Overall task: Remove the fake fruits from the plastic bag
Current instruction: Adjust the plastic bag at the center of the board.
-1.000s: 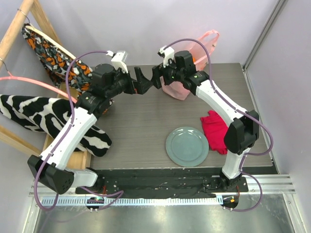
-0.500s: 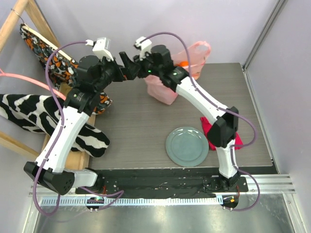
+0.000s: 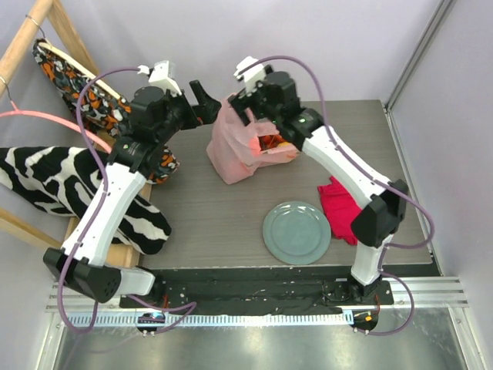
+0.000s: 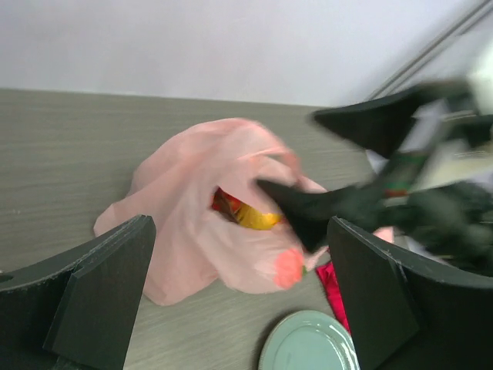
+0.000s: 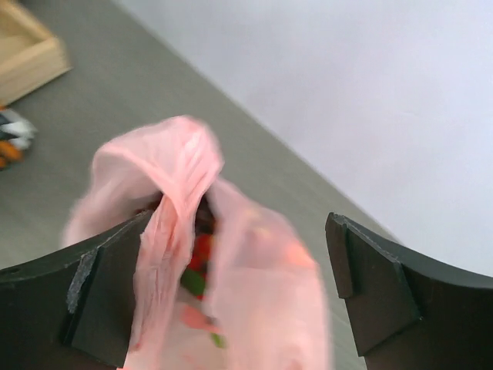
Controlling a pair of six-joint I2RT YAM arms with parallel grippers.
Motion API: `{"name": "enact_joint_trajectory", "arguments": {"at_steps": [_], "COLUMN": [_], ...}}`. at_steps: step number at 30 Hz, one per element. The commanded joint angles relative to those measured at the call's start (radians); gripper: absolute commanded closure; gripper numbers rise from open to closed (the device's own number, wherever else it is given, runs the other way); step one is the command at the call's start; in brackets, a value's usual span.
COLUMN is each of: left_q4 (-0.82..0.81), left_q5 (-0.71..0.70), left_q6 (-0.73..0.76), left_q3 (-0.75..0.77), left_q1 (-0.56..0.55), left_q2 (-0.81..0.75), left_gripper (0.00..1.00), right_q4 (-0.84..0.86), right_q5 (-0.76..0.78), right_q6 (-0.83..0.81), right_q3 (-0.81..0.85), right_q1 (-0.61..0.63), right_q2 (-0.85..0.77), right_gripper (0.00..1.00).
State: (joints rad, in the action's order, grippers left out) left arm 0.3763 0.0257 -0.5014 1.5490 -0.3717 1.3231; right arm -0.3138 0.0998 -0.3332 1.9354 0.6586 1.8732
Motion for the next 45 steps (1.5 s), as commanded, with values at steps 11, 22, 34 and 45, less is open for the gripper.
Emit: {"name": "enact_joint_trajectory", "arguments": {"at_steps": [11,22,34,45], "left_q4": [-0.059,-0.154,-0.178,-0.203], "left_q5": [0.216,0.456,0.33,0.338], "left_q6": [-0.18,-0.25,-0.27,-0.298], "left_q3": [-0.035,-0.113,0.063,0.128], "left_q1": [0.043,0.004,-0.026,-0.064], "left_q2": [0.12,0.059,0.243,0.338], "left_gripper": [0.0,0.0,0.0,0.09], "right_q4": [-0.027,-0.166,-0.255,-0.289], "right_q5": [-0.017,-0.189,-0.222,-0.212], "right_q6": [-0.05,-0.084,-0.23,-0.239], "right_q3": [-0.22,-0.383,-0.374,-0.259], "right_q1": [-0.183,-0.217,-0.221,-0.251], "right_q2": [-0.387,-0.531,-0.436,-0.241], "right_gripper": [0.0,0.0,0.0,0.11]}}
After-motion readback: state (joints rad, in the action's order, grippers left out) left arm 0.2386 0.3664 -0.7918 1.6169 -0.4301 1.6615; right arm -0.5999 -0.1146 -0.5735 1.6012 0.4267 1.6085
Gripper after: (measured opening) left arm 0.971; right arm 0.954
